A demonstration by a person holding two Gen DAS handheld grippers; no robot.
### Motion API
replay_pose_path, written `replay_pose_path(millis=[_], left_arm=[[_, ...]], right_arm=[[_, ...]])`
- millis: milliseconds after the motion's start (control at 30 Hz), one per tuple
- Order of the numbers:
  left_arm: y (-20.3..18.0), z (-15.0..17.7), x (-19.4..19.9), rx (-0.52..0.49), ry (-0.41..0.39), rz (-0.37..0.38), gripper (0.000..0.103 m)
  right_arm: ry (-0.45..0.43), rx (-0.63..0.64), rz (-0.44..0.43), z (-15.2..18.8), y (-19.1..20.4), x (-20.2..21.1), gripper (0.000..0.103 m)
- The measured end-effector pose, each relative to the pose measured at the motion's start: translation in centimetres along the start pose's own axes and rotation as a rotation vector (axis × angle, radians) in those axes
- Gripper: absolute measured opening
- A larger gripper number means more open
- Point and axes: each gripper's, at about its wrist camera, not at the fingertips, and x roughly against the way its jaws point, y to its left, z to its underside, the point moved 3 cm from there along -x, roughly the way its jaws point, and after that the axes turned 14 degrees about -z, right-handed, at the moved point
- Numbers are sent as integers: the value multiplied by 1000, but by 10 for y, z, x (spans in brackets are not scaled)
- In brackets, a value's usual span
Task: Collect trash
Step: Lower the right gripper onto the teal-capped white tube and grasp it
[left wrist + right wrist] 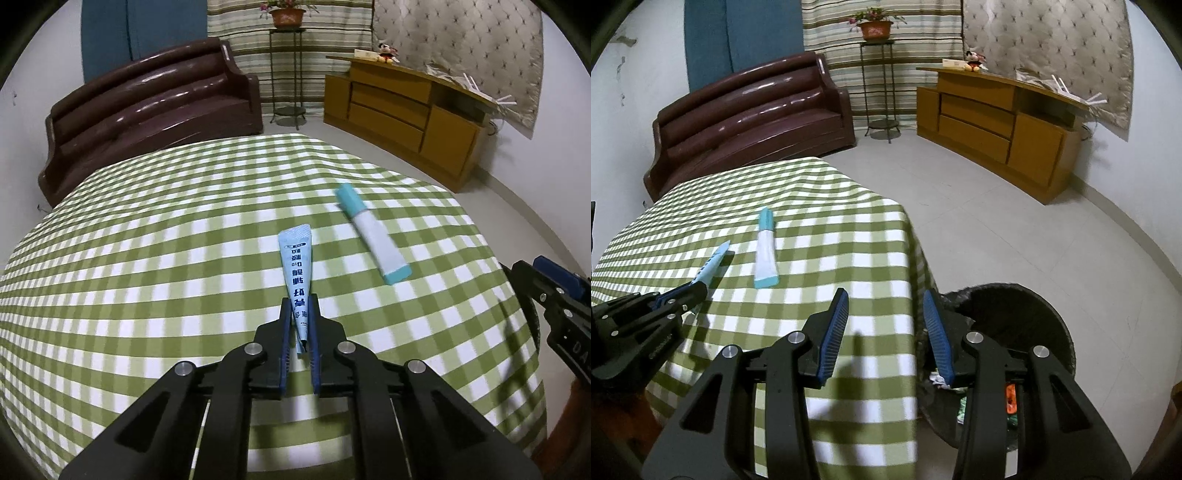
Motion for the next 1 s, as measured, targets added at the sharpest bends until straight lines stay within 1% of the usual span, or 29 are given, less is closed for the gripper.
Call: replay_pose_path(millis=[333,600,800,1000], left_arm=[[62,6,-6,54,0,-82,9],[117,13,-14,119,16,-140,9],[147,21,-17,160,27,-155,9],[155,25,-17,172,29,-140,9]], right_arm=[[29,65,-61,-21,45,-34,41],[79,106,-64,-32,73,-69,41],[116,119,-48,-38,82,-88,41],[151,114,-37,-40,84,-98,41]])
